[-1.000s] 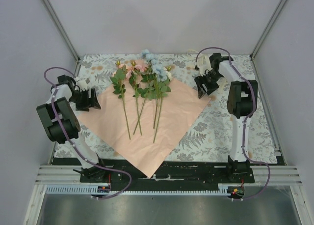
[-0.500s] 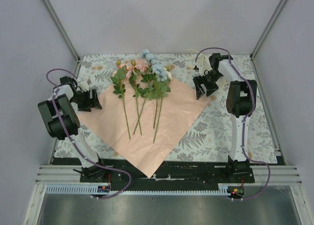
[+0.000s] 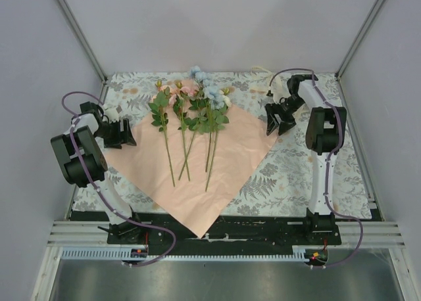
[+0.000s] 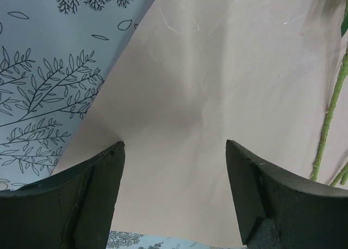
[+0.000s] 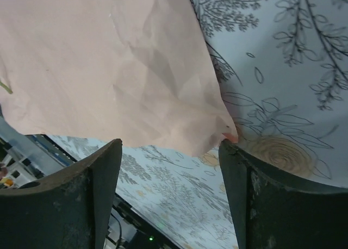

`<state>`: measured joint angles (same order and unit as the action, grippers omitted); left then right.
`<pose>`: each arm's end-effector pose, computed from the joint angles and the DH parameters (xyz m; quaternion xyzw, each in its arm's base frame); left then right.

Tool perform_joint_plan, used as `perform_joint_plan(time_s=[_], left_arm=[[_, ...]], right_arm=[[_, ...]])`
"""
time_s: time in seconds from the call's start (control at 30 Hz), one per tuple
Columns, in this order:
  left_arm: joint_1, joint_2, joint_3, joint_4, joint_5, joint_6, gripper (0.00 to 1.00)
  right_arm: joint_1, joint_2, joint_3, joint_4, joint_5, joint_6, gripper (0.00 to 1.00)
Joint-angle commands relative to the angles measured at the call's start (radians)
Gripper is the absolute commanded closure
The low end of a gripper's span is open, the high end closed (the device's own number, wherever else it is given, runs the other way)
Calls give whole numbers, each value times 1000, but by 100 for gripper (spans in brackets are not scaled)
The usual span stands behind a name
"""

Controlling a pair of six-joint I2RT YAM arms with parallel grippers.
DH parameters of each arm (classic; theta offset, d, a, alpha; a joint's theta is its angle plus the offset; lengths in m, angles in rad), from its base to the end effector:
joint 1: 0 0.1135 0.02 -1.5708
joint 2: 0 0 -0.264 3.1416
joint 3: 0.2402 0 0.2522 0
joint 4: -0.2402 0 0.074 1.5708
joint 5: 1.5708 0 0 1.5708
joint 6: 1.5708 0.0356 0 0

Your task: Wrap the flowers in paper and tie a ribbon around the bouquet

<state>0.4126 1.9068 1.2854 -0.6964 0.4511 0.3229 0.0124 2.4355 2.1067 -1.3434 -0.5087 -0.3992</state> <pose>0.3431 0.1332 0.1662 -0.0152 0.9672 -0.1628 0.1945 0.4612 0.0231 0.1579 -0.1850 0.9488 0.2560 0.0002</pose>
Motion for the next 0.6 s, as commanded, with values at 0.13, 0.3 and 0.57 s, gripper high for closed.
perform_joint_plan(time_s=[0.13,0.3,0.57], left_arm=[[-3,-5,-1,29,35,7,21],[-34,6,3,18,40,50,21],[-51,81,74,20,66,-1,22]], right_arm=[[31,45,29,-5,-201,95,42],[29,39,24,39,-211,97,96],[12,-12,80,127,-157,80,26]])
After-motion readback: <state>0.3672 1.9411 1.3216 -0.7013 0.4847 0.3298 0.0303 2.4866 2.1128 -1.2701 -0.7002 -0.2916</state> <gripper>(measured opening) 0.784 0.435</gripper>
